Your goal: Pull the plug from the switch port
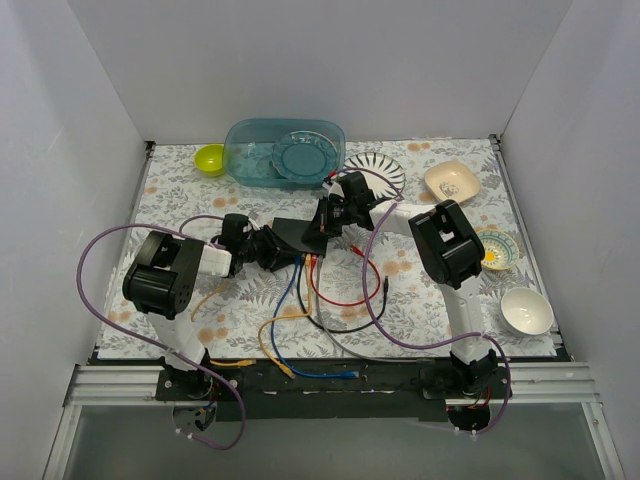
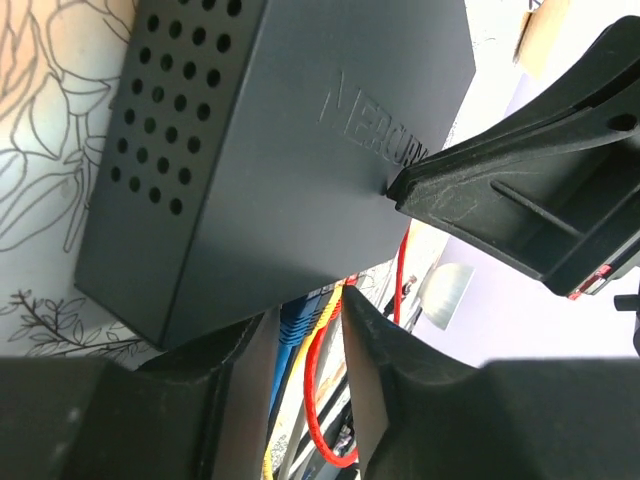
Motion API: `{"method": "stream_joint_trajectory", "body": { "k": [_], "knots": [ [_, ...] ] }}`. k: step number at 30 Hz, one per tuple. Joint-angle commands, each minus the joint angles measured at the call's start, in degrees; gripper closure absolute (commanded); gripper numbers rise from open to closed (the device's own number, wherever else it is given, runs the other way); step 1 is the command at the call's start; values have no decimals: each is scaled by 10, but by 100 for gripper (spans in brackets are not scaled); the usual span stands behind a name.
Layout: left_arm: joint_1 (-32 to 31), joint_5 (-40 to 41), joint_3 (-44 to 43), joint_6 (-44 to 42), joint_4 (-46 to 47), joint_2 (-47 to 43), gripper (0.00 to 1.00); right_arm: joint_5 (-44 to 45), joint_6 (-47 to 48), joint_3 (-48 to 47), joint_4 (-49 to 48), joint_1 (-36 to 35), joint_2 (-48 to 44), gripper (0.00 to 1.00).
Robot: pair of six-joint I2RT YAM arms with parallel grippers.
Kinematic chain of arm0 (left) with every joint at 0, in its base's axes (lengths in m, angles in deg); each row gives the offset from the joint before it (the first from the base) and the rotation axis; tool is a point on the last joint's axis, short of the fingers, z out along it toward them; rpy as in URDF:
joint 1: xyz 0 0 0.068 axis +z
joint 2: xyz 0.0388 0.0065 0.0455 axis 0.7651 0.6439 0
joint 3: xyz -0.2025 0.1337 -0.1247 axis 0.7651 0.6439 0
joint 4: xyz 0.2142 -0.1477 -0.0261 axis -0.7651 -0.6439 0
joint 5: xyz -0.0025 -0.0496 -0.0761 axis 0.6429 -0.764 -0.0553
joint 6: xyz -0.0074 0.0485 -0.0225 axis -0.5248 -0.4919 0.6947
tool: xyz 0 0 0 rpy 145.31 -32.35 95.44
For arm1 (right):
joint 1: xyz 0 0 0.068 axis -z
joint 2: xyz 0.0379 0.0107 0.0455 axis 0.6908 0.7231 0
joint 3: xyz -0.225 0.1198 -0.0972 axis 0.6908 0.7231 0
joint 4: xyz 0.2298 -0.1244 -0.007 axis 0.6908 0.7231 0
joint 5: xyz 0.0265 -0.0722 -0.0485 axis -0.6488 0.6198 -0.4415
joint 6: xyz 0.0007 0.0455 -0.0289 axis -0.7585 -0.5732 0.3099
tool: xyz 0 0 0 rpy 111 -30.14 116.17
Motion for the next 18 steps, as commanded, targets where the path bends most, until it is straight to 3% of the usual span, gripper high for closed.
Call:
{"method": "stream_joint_trajectory", "body": {
  "k": [1,8,18],
  "knots": [
    [0,32,-10,-15,-19,22,70,49,25,20,66,3,21,99],
    [2,38,-3,-10,-18,28,77,47,25,21,67,4,21,99],
    [16,30,21,20,17,39,97,46,28,29,66,3,20,99]
  ]
}}
